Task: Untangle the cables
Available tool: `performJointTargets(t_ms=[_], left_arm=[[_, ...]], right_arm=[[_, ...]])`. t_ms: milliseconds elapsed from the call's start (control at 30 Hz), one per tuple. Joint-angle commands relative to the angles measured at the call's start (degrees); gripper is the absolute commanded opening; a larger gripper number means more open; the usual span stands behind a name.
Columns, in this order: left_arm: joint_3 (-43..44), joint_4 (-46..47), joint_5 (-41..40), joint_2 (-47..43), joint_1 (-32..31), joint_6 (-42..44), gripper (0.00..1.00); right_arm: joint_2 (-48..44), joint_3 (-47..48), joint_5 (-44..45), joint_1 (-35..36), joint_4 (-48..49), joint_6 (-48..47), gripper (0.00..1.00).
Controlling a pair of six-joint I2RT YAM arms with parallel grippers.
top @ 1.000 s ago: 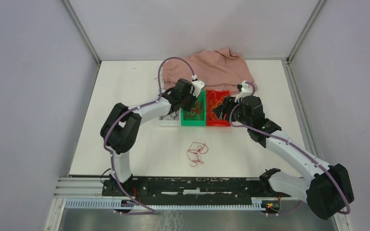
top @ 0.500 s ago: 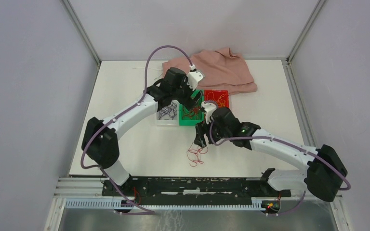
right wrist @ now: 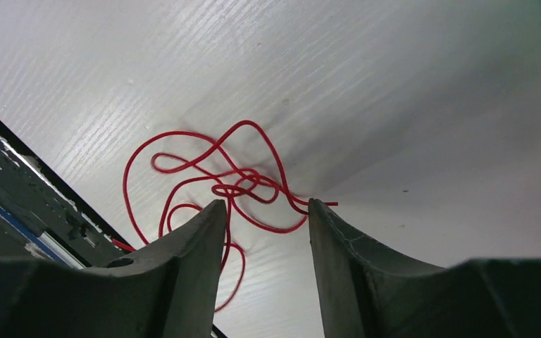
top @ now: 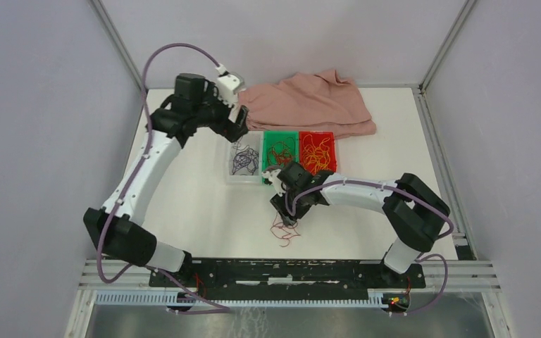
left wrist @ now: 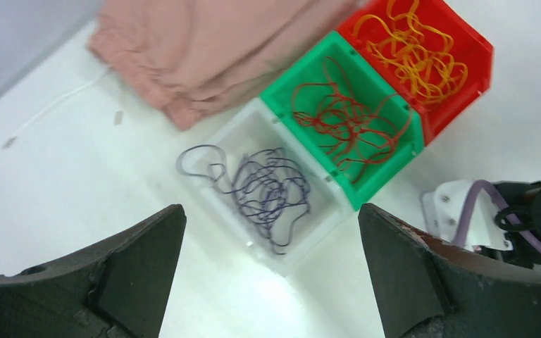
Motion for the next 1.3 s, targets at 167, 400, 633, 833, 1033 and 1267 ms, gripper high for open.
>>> performJointTargets(t_ms=[167,400,633,833,1033,1267], left_arm=[[-0.39,-3.07,9.57,-12.17,15.27,5.74,1.00],[-4.63,-0.49,9.09,-12.11,20.68,3.48,1.00],[-7.11,0.55,8.94,-12.73,21.79,1.19,0.99],[-10.74,3.46,8.47,-16.33,21.96,1.89,0.99],[-13.78,5.49,9.07,-17.38,22.08,1.02,0.99],[-15.54,7.89,9.57,-18.22,22.15,-0.25,0.99]], right_arm=[[-1.36,5.27,1.36,1.14,-4.23,0.83,0.01],[-10.56,15.67,5.74,-1.87,-11.23,1.34,0.00],[-6.30,29.33,13.26,-9.68,-12.78,0.10,0.00],[4.47,36.65,20.87,-12.03,-11.06,-3.22,0.00],[15.69,43.92,23.66,-12.22,-10.45,-3.63,0.00],[26.16,51.55,23.18,-11.82,-12.41,-0.16,0.00]])
